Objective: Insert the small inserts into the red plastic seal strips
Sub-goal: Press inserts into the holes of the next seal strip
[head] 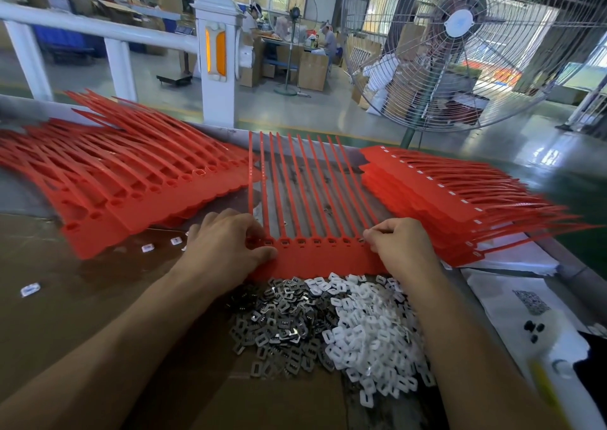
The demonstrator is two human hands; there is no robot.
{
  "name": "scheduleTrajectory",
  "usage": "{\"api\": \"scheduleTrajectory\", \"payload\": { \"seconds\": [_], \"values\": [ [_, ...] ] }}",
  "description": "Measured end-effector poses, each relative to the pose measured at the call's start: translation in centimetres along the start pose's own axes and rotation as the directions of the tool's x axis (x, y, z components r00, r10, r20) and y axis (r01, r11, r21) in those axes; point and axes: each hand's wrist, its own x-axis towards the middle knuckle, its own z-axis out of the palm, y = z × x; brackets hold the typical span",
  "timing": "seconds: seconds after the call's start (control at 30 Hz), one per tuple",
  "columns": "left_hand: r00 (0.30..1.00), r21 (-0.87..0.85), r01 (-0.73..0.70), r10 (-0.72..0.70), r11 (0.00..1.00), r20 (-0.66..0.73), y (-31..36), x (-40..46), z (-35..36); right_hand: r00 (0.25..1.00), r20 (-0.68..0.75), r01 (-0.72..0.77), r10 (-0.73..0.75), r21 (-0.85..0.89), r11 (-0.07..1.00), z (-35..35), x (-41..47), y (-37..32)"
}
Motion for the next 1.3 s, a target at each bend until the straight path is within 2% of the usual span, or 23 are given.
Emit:
{"api": "scheduleTrajectory", "payload": {
  "seconds": [0.43,0.57,0.67,0.73,0.83,0.9,0.97,1.07,1.3],
  "values": [
    [1.0,-0.006,-0.006,0.006,1.0,-0.003,0.0,0.0,0.0,0.998,0.037,0.055,-0.054,-0.034,0.998,-0.4,-0.5,0.0],
    [1.0,-0.004,-0.005,0.005,1.0,-0.002,0.0,0.0,0.0,0.999,0.01,0.044,-0.044,0.019,0.999,-0.6,-0.7,0.1],
    [1.0,-0.009,-0.001,0.001,1.0,-0.006,0.1,0.0,-0.1,0.994,-0.008,0.105,-0.105,0.034,0.994,-0.7,-1.0,-0.1],
    [1.0,-0.008,0.0,0.0,1.0,-0.003,0.1,-0.1,-0.1,0.982,0.037,0.183,-0.186,0.069,0.981,-0.8,-1.5,-0.7],
    [1.0,-0.004,0.001,-0.001,1.0,0.002,0.1,-0.1,-0.1,0.897,0.259,0.357,-0.359,0.056,0.933,-0.4,-2.7,-1.7],
    [1.0,-0.005,0.004,-0.004,1.0,-0.001,0.2,-0.1,-0.1,0.808,0.412,0.439,-0.421,0.054,0.897,0.3,-3.5,-2.5],
    [1.0,0.002,0.004,-0.004,1.0,-0.007,0.2,-0.1,-0.1,0.736,0.5,0.484,-0.456,0.082,0.871,0.9,-4.1,-3.1],
    [1.0,0.011,0.005,-0.005,1.0,-0.005,0.3,-0.2,-0.1,0.681,0.549,0.549,-0.485,0.056,0.834,1.7,-4.7,-3.7],
    [1.0,0.018,0.014,-0.014,1.0,0.005,0.4,-0.2,-0.2,0.667,0.559,0.609,-0.493,-0.026,0.793,2.6,-5.5,-4.5]
  ]
}}
